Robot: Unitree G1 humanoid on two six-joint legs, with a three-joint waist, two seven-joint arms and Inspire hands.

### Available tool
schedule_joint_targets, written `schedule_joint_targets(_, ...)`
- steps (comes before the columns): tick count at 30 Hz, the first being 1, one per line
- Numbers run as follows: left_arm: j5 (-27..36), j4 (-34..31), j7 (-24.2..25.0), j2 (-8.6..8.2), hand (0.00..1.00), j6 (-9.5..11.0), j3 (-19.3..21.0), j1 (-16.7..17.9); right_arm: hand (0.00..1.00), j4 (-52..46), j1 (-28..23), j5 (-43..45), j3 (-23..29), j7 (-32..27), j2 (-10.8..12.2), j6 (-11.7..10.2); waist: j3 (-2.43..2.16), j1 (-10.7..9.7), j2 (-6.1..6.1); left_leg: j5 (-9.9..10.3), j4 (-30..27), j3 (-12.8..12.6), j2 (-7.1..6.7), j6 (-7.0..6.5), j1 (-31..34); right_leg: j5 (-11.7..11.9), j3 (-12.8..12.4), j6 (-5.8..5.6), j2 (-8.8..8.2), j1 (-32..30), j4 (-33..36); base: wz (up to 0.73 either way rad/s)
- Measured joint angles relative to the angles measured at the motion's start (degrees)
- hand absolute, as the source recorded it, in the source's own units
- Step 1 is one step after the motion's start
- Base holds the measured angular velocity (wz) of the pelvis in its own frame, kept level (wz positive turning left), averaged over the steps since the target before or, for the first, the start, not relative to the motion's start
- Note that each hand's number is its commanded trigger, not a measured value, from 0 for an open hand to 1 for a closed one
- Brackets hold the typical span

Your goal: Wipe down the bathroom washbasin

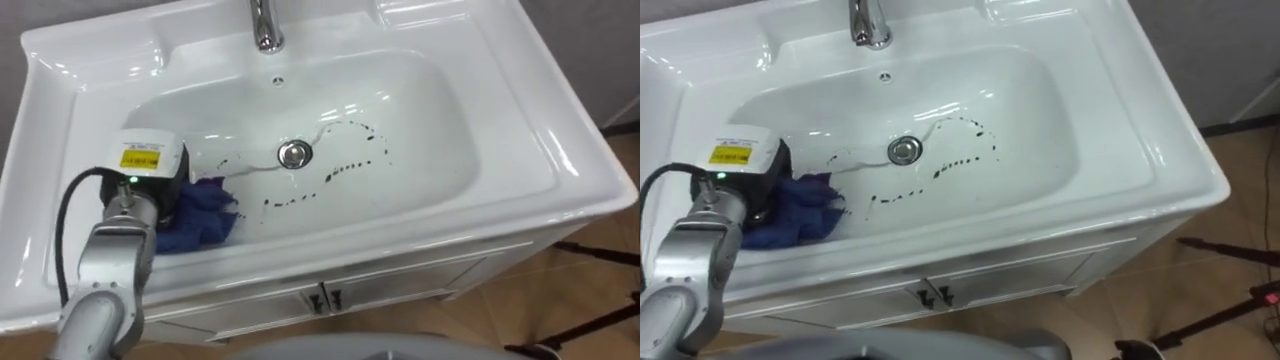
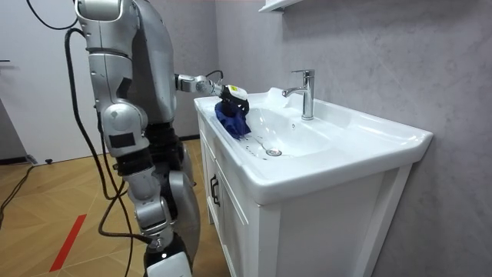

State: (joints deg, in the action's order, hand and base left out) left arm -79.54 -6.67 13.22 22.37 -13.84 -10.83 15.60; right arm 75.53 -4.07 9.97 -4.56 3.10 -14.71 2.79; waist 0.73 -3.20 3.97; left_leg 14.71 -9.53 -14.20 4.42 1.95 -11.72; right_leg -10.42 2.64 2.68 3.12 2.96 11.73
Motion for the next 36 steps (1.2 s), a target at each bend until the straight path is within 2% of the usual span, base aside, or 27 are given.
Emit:
schedule_joint_targets(4, -1.7, 3.0, -2.6, -0.93, 1.0, -0.3, -1.2, 0.3, 0.0, -0.6, -0.1, 2.2, -0.3, 0.2, 0.4, 0.6, -0.14, -0.6, -0.08, 0.0, 0.0, -0.5, -0.01, 0.0, -0.1, 0.0, -0.9, 0.0, 0.1, -0.1, 0.0, -0.1)
schedule_joint_targets(8, -4.1, 6.6, -5.2, -1.31, 1.0, -2.6, -3.3, 0.2, 0.0, -2.3, -0.1, 3.5, -0.4, 0.3, 0.5, 2.3, -0.21, -1.4, -0.12, 0.0, 0.0, -1.5, 0.03, 0.0, -0.6, 0.0, -1.3, 0.0, 0.11, -0.1, 0.9, -0.12)
schedule_joint_targets(10, -4.6, 7.7, -6.2, -1.46, 1.0, -3.4, -3.5, 0.1, 0.0, -3.1, -0.2, 4.1, -0.4, 0.8, 0.5, 2.4, -0.38, -1.6, -0.4, 0.0, 0.0, -1.7, 0.05, 0.0, -0.7, 0.0, -1.3, 0.0, 0.05, -0.1, 1.0, -0.09)
schedule_joint_targets(12, -5.1, 10.2, -7.7, -1.69, 1.0, -3.9, -4.0, -0.8, 0.0, -4.5, -0.6, 4.1, -0.4, 0.8, 0.7, 3.5, -0.61, -1.9, -0.85, 0.0, 0.0, -2.4, 0.04, 0.01, -0.9, 0.0, -1.4, 0.03, 0.32, -0.5, 0.9, -0.06)
schedule_joint_targets(15, -4.8, 13.6, -9.8, -1.8, 1.0, -4.9, -4.6, -2.0, 0.0, -5.2, -0.8, 4.1, -0.3, 0.7, 1.0, 3.7, -0.79, -2.1, -1.11, 0.0, 0.0, -4.0, 0.19, 0.01, -1.3, 0.0, -2.1, 0.11, 0.54, -0.7, 0.9, -0.13)
schedule_joint_targets(21, -4.9, 20.5, -14.2, -1.95, 1.0, -6.8, -6.0, -3.2, 0.0, -6.4, -2.2, 4.0, 1.4, -0.1, 1.2, 4.8, -0.96, -4.4, -0.88, 0.0, 0.0, -5.9, 0.53, 0.01, -2.1, 0.4, -2.4, 0.34, 0.78, 0.0, 1.1, -0.05)
schedule_joint_targets(23, -4.8, 23.6, -15.6, -2.15, 1.0, -7.0, -5.9, -4.7, 0.0, -6.3, -3.0, 3.8, 1.6, -0.7, 1.2, 4.9, -0.96, -4.8, -0.88, 0.0, 0.0, -6.3, 0.81, 0.03, -2.3, 0.8, -2.7, 0.61, 0.86, -0.1, 1.1, -0.08)
schedule_joint_targets(26, -4.5, 28.8, -18.1, -3.78, 1.0, -7.0, -5.0, -7.0, 0.0, -6.4, -3.7, 3.8, 2.0, -1.2, 1.2, 4.8, -0.91, -5.0, -0.96, -0.3, 0.0, -6.4, 0.85, 0.44, -2.8, 0.8, -3.0, 0.77, 0.99, -0.2, 1.8, -0.05)
schedule_joint_targets(28, -2.9, 30.9, -19.7, -3.97, 1.0, -7.0, -4.3, -8.3, 0.0, -6.5, -3.8, 3.6, 2.0, -1.2, 1.3, 4.9, -0.92, -5.1, -1.0, -0.3, 0.0, -6.4, 0.88, 0.51, -2.5, 0.6, -4.0, 0.7, 1.28, -1.1, 2.6, -0.09)
schedule_joint_targets(30, -1.3, 32.6, -20.8, -4.54, 1.0, -6.7, -2.6, -9.6, 0.0, -6.8, -3.8, 3.7, 2.0, -1.1, 1.3, 5.5, -0.91, -5.3, -1.11, -0.4, 0.0, -6.3, 0.9, 0.66, -1.8, 0.7, -4.7, 0.53, 1.5, -2.0, 3.2, -0.06)
schedule_joint_targets(32, 0.5, 35.0, -22.0, -5.94, 1.0, -6.7, 0.0, -10.9, 0.0, -6.8, -3.9, 3.8, 2.0, -1.0, 1.4, 6.7, -0.91, -5.3, -1.26, -0.5, 0.0, -6.3, 0.96, 0.75, -1.6, 0.7, -5.1, 0.38, 1.71, -2.3, 3.4, -0.1)
schedule_joint_targets(36, 4.2, 37.3, -24.0, -6.8, 1.0, -6.4, 2.8, -12.5, 0.0, -6.8, -4.0, 4.0, 2.0, -0.9, 1.5, 7.3, -0.91, -6.0, -1.8, -0.5, 0.0, -6.2, 0.9, 0.75, -1.0, 1.1, -5.4, 0.36, 1.83, -3.4, 4.2, -0.07)
